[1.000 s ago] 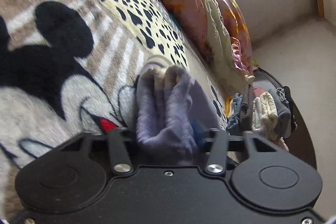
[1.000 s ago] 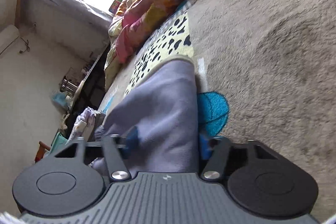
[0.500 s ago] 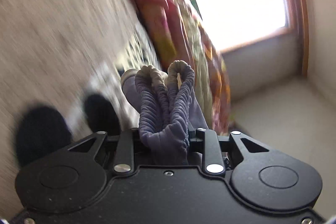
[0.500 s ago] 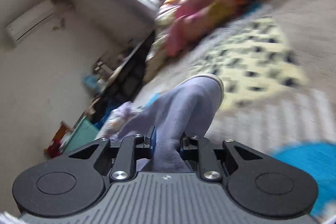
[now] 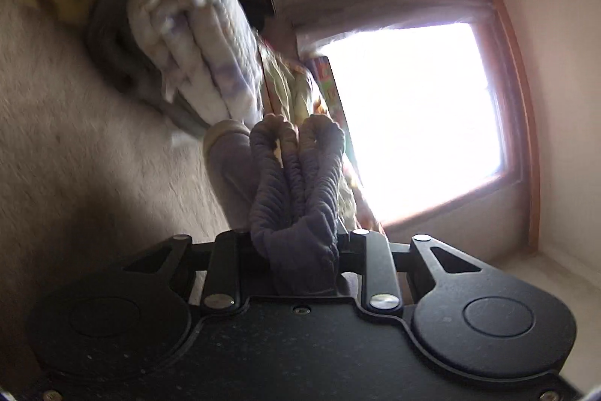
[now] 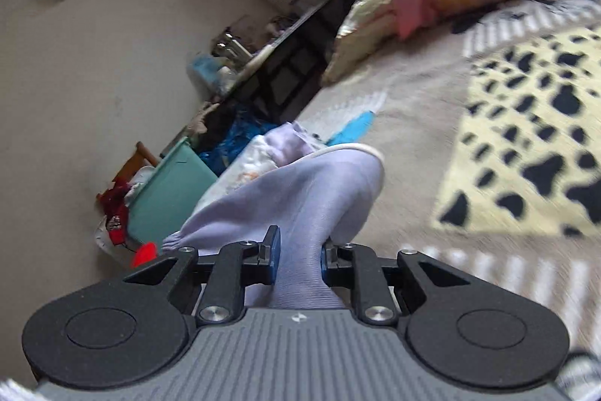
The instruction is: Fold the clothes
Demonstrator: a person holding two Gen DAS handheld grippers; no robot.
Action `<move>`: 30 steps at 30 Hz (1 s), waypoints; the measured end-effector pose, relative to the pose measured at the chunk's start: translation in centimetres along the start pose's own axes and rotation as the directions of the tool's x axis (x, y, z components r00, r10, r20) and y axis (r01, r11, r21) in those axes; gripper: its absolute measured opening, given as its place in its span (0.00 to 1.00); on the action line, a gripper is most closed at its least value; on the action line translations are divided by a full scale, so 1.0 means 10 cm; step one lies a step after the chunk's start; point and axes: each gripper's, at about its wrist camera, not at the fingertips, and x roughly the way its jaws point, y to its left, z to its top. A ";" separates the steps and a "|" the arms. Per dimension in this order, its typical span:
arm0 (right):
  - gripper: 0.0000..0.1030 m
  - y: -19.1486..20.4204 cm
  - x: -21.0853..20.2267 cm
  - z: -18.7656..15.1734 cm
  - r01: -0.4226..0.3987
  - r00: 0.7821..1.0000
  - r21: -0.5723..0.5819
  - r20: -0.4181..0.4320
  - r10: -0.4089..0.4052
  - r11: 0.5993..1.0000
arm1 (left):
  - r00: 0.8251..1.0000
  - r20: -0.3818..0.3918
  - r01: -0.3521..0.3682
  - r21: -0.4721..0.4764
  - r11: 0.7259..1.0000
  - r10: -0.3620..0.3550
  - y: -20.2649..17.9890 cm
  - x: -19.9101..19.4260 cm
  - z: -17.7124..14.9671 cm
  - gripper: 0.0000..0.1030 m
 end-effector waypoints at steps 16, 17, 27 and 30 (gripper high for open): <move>0.19 -0.26 0.14 -0.49 -0.024 1.000 0.132 0.020 0.022 0.991 | 0.994 -0.051 -0.090 0.161 0.983 0.100 -0.01 0.18 -0.01 0.24; 0.19 -0.21 0.12 -0.44 -0.049 0.998 0.117 0.038 0.045 0.992 | 0.997 -0.032 -0.068 0.166 0.984 0.075 -0.06 0.17 0.04 0.24; 0.19 0.88 0.57 0.76 -0.304 0.946 -0.095 0.090 0.312 0.948 | 0.976 0.206 0.020 0.250 0.968 -0.073 -0.91 -0.06 1.05 0.24; 0.34 1.05 0.99 1.12 -0.240 0.969 -0.048 0.054 0.242 0.970 | 0.970 0.233 -0.105 0.138 0.985 0.071 -0.70 0.08 1.35 0.26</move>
